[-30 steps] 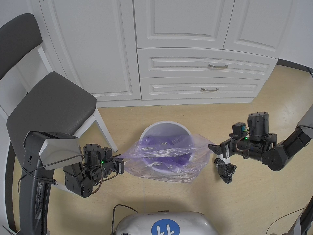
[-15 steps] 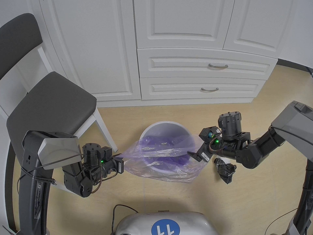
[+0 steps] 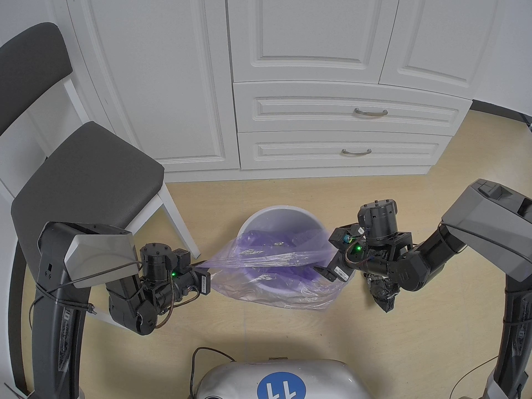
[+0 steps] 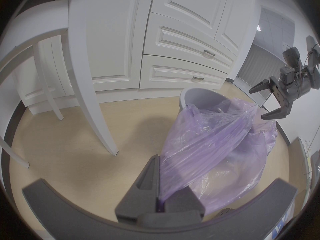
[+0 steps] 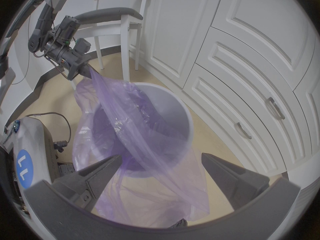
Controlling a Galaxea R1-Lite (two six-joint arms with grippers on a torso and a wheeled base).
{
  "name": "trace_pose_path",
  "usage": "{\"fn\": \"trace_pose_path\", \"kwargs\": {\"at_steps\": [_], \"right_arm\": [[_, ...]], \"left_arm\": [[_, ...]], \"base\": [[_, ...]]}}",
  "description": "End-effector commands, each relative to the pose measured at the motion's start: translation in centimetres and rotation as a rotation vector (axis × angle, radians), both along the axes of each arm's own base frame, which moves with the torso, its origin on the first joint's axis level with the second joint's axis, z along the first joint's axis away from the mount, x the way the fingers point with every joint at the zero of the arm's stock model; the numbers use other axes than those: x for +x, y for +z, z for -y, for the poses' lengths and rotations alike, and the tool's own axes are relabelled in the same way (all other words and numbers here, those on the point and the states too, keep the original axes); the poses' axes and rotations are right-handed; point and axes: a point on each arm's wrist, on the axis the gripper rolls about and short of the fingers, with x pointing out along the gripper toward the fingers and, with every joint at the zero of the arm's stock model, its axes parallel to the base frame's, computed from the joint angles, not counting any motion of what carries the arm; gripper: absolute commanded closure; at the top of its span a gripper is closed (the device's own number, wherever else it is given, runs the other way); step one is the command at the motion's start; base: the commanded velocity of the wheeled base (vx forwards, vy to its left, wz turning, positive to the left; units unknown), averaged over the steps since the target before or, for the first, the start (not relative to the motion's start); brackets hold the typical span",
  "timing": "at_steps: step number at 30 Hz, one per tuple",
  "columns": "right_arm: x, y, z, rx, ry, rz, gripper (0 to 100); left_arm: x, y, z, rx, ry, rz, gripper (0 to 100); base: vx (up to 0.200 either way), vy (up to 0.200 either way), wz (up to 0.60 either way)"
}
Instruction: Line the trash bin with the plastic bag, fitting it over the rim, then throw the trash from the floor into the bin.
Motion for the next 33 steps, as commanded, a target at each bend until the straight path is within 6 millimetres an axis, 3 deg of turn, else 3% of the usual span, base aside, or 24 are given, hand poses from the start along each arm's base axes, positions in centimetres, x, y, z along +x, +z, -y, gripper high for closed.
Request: {"fn": "trace_pose_path", "kwargs": {"at_steps": [1, 17, 18, 29, 33], "right_arm": [[1.0, -1.5, -0.4, -0.027, -0.027, -0.002, 0], [4.1, -3.3, -2.0, -0.010, -0.043, 0.041, 0], [4.2, -3.1, -2.1, -0.004, -0.048, 0.048, 100], [4.1, -0.3, -1.9, 0.020, -0.088, 0.124, 100], [5.4, 0.6, -2.6, 0.114, -0.185, 0.161, 100]], "left_arm": [[0.0, -0.1, 0.0, 0.001, 0.000, -0.001, 100], [0.0, -0.1, 0.0, 0.002, -0.001, -0.002, 100], [0.0, 0.0, 0.0, 0.002, 0.001, 0.001, 100], [0.1, 0.3, 0.0, -0.003, 0.001, 0.014, 100], [0.2, 0.8, 0.3, -0.024, -0.004, 0.060, 100]], "base": [[0.000, 0.000, 0.00], [0.000, 0.000, 0.00], [0.000, 0.000, 0.00], [0.000, 0.000, 0.00], [0.000, 0.000, 0.00]]}}
